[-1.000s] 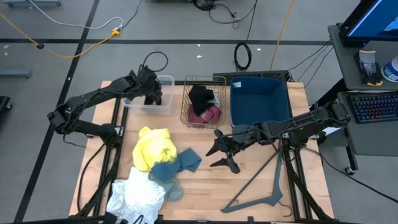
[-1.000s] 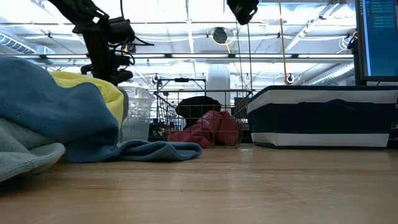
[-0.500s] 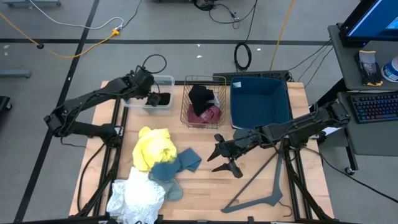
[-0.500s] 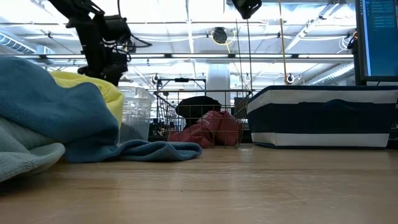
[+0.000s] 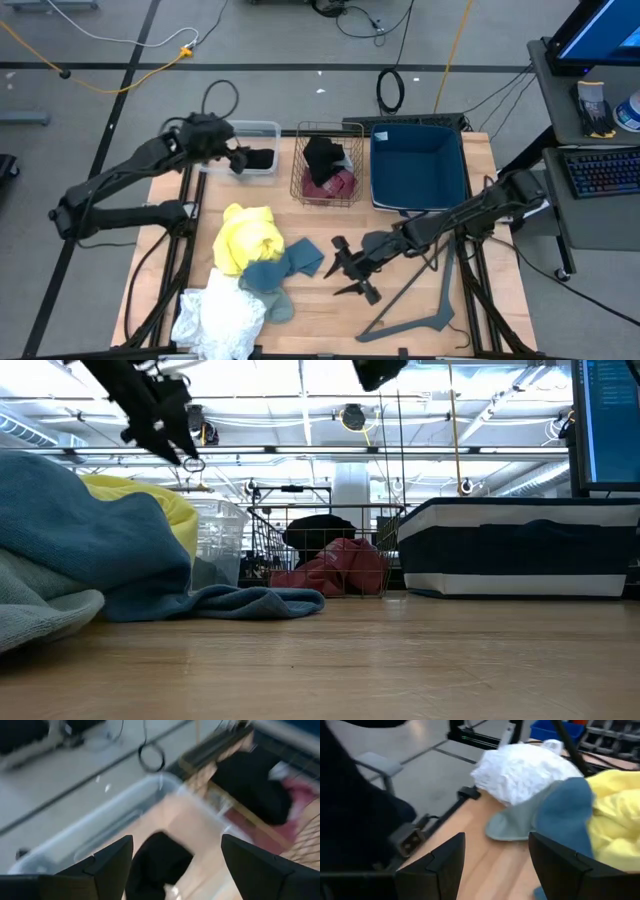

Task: Pick & Place Cloths
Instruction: Put the light blue sock into the transparent bin

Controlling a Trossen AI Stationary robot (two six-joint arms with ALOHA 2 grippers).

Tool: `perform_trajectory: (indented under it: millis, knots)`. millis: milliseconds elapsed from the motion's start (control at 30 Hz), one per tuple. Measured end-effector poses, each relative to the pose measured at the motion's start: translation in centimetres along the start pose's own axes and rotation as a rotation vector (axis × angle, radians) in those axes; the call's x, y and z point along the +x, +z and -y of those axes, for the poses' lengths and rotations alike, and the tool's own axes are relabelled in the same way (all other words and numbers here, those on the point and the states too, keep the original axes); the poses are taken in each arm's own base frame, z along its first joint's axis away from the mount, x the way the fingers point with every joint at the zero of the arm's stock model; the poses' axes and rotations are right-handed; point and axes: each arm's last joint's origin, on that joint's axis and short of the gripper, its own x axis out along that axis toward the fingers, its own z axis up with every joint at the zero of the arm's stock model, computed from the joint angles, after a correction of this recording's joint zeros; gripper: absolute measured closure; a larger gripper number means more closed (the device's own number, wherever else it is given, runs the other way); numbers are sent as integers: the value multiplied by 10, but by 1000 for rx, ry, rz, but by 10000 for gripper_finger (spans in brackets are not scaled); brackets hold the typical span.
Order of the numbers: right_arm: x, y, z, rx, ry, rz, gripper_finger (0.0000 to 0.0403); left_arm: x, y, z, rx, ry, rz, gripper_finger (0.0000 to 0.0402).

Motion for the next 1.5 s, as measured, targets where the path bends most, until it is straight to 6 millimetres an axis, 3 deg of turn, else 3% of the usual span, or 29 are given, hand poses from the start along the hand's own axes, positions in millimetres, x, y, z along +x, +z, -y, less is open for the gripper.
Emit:
perform_trajectory:
  millis: [300, 600, 933, 1300, 1500]
  knots:
    - [36, -20, 8, -31, -11, -88, 193, -40, 6, 6, 46, -225, 228, 101]
    - [66, -33, 31, -100, -166, -248, 193, -45, 5, 11, 72, -276, 239, 105]
    - [73, -61, 59, -52, -229, -347, 193, -45, 5, 11, 86, -280, 240, 105]
    - [75, -77, 82, -14, -278, -382, 192, -45, 4, 11, 91, -277, 240, 105]
    - [82, -103, 92, 52, -290, -451, 192, -45, 4, 11, 91, -277, 240, 105]
